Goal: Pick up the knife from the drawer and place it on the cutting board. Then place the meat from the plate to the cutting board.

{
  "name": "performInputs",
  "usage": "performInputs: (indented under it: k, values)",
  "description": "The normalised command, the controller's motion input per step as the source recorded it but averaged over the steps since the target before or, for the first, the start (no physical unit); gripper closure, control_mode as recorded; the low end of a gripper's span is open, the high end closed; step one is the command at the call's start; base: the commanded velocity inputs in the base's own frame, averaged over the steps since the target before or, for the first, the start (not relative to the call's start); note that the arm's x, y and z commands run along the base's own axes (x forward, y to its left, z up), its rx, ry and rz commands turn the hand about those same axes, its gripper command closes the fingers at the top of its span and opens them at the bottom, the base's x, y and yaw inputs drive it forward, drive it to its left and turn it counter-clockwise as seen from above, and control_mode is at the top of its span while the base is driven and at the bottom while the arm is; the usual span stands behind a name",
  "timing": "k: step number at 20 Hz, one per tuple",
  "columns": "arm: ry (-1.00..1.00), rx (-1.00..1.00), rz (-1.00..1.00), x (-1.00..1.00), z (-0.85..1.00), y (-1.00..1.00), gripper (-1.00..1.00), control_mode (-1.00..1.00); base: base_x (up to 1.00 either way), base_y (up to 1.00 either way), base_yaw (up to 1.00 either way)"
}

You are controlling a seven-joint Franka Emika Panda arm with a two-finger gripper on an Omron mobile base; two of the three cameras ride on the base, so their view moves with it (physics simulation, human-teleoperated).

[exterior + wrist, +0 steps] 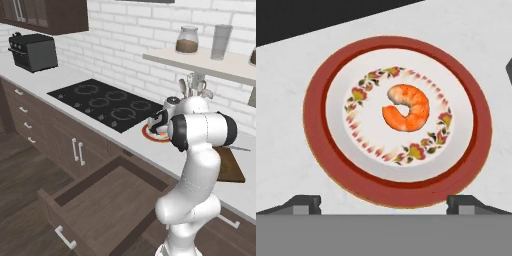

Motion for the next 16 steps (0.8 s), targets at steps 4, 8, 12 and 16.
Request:
performInputs:
  k: [4,8,12,16]
  values:
    - [0.03,0.0,0.0,0.43,-0.21,-0.14,-1.0,-1.0,0.0,0.0,0.0]
    - [0.03,0.0,0.0,0.44,-0.21,-0.09,-1.0,-1.0,0.0,0.0,0.0]
    - [0.02,0.0,0.0,0.37,-0.27,-0.07,-1.0,-1.0,0.0,0.0,0.0]
    - [0.0,0.0,0.0,0.16,-0.31,-0.04,-1.0,-1.0,0.0,0.0,0.0]
